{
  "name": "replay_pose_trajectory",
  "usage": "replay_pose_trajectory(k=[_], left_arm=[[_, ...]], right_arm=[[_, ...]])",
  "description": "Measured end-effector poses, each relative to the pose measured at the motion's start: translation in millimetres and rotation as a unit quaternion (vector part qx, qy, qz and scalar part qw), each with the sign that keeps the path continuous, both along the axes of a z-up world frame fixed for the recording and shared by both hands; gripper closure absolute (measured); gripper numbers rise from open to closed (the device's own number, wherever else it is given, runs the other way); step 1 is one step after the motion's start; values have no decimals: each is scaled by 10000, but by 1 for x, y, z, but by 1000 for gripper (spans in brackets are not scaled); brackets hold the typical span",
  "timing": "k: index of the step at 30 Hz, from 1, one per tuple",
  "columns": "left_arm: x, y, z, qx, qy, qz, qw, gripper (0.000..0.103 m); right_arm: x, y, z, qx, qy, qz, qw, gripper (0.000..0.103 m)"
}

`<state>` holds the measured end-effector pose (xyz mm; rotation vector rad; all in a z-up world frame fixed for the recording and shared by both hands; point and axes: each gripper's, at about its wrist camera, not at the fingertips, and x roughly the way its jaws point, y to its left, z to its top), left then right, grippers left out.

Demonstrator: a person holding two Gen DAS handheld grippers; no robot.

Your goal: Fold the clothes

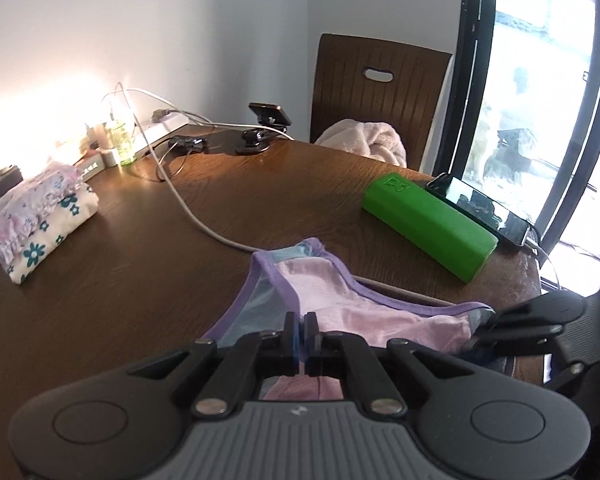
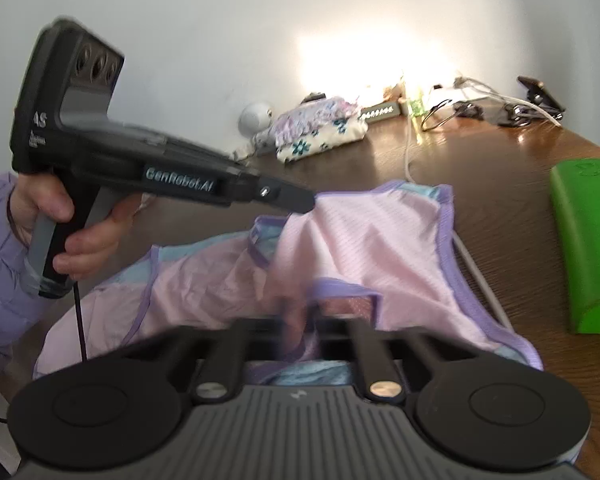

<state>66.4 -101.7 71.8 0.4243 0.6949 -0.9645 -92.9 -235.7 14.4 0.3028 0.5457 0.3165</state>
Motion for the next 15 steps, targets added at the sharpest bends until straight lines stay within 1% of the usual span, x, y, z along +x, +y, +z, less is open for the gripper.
replay_pose_trajectory(k=[1,3,6,9,12,13,14,15], left_arm=[[0,-1,0,4,-10,0,10000,102],[-1,1,1,-11,-42,-1,10000,102],[-2,4,0,-18,-53,7,10000,103],[-2,11,-3,12,-50,97,9999,103],[0,24,-8,73,13,330,9994,103],[1,30,-10,92,73,429,9990,101],[3,35,-11,83,194,505,9985,101],[5,39,-12,34,343,548,9979,97]], right_arm=[[-3,2,1,-28,-51,41,10000,101],[-19,7,8,-209,-416,42,9989,101],[-36,20,14,-498,-882,414,9940,101],[-34,40,12,-877,-903,781,9890,101],[-26,58,6,-1088,-690,1024,9864,101],[-25,61,3,-1164,-609,1042,9858,101],[-24,59,2,-1117,-509,954,9878,101],[-23,57,1,-1066,-409,863,9897,100]])
